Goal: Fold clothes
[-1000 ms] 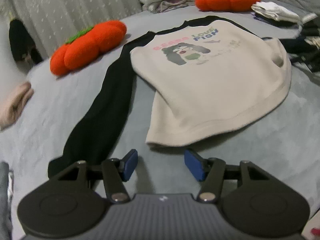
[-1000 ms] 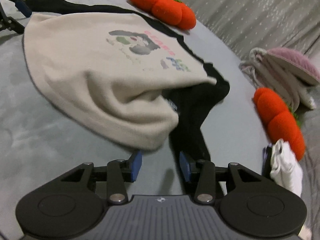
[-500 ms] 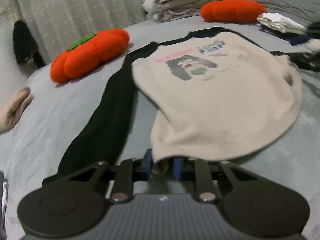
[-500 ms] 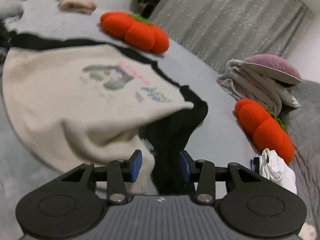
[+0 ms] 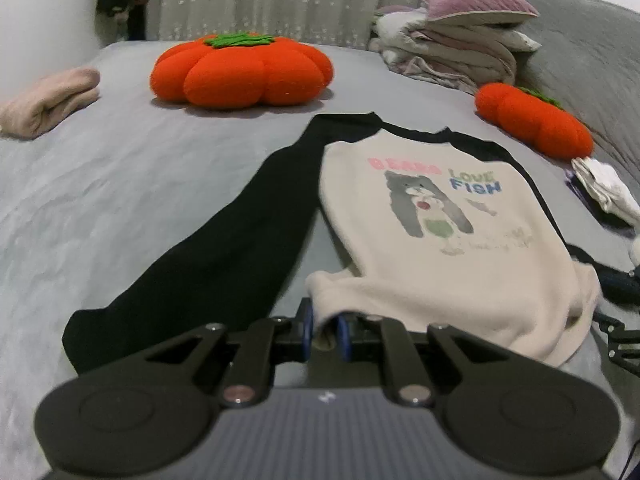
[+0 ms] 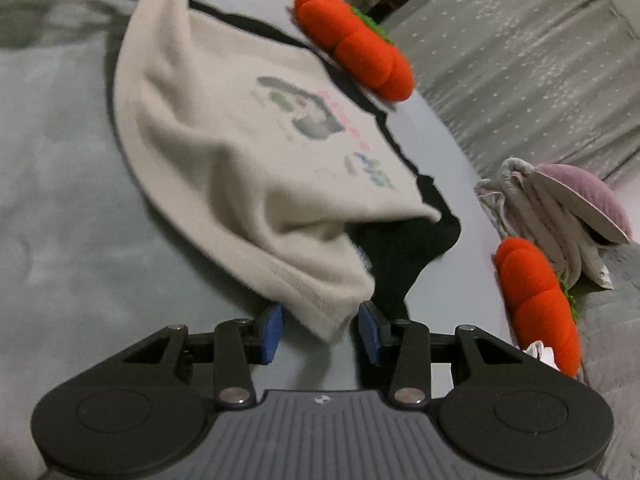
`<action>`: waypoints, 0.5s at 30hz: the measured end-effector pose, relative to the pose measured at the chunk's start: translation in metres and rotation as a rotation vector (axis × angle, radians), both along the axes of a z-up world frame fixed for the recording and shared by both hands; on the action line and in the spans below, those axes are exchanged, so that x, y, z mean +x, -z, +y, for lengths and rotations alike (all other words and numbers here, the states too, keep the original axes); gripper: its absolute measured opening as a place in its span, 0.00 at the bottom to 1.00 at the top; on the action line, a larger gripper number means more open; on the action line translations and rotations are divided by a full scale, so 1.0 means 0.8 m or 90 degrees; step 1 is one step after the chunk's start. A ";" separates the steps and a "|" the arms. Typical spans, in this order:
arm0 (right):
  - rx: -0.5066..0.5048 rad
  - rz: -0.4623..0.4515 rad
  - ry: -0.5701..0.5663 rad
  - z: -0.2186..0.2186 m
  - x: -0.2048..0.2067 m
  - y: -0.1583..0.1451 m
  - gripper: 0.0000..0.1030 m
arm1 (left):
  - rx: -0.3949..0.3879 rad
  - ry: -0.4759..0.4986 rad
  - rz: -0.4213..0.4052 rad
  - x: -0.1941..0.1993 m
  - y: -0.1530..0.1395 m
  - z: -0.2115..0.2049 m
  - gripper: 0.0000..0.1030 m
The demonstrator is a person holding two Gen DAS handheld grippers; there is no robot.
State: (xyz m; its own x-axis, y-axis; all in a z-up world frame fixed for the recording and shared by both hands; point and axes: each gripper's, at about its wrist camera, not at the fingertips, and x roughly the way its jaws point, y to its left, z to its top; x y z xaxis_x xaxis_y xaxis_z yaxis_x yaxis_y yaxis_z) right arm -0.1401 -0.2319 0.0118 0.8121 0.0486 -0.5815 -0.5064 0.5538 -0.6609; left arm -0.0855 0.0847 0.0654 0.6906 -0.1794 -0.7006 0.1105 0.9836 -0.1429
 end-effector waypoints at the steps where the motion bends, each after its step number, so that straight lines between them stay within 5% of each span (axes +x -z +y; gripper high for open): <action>1: 0.011 -0.007 0.005 -0.001 0.004 -0.004 0.30 | -0.002 -0.005 0.001 0.001 0.001 0.003 0.11; 3: 0.041 -0.028 0.022 -0.005 0.009 -0.015 0.05 | -0.004 -0.008 0.002 0.000 0.000 0.007 0.11; 8: 0.184 -0.094 0.062 -0.020 0.005 -0.067 0.05 | -0.021 -0.001 -0.005 -0.005 -0.014 0.017 0.11; 15: 0.326 -0.062 0.120 -0.042 -0.004 -0.113 0.05 | -0.065 0.000 -0.002 -0.016 -0.032 0.027 0.11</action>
State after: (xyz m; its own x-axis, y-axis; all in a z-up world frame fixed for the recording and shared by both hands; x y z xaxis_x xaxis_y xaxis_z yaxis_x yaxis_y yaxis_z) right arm -0.1432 -0.2654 0.1020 0.8826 0.1543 -0.4442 -0.3182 0.8914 -0.3226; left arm -0.0987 0.1064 0.0911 0.6925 -0.2490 -0.6771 0.1106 0.9641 -0.2415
